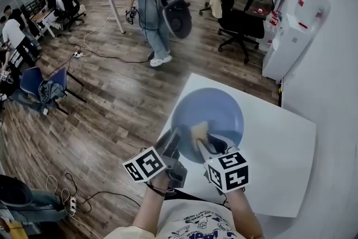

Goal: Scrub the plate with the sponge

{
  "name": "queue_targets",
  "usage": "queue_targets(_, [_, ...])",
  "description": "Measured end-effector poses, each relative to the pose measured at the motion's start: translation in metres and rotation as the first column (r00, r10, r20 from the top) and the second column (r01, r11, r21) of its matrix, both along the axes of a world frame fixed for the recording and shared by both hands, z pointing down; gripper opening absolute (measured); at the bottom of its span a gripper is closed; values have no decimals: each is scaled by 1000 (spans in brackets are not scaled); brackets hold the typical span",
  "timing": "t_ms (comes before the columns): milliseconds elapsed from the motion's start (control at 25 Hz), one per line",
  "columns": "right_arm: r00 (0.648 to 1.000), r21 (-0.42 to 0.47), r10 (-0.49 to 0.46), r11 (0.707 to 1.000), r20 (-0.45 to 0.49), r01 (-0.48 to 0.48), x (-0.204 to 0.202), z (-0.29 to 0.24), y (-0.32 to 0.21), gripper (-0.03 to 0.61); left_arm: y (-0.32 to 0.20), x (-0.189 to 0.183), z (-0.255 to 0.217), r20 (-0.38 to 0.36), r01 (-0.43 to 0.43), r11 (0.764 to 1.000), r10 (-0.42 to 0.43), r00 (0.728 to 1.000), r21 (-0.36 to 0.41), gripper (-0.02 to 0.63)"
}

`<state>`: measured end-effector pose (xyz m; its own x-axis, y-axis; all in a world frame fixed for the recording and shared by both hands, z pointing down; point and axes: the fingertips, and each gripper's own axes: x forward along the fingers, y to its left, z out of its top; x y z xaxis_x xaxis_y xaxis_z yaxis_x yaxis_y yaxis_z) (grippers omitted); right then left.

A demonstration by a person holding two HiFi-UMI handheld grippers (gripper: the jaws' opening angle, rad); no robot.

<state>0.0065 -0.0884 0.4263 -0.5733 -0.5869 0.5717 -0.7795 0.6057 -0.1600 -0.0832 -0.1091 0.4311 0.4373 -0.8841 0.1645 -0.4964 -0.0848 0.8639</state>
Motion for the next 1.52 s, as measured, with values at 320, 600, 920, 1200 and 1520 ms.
queue_targets(320, [997,40,77,996,20,-78,25,-15,-22,106,-3,4,2,7,-4,1000,4,1000,-8,77])
queue_targets(600, [990,59,144,988,8,-144,41,-15,-38,106,-5,14,2,11,-36,999,36,999,-9,77])
queue_targets(920, [982,50,189,981,8,-189,51,-9,-43,106,-5,21,-1,19,-59,998,60,998,-3,77])
queue_targets(1200, [978,42,208,977,10,-208,61,-4,-47,104,-8,29,4,18,-66,998,66,998,-8,77])
queue_targets(1520, [975,42,220,975,9,-220,57,-4,-44,104,-5,20,2,14,-63,998,63,998,-6,77])
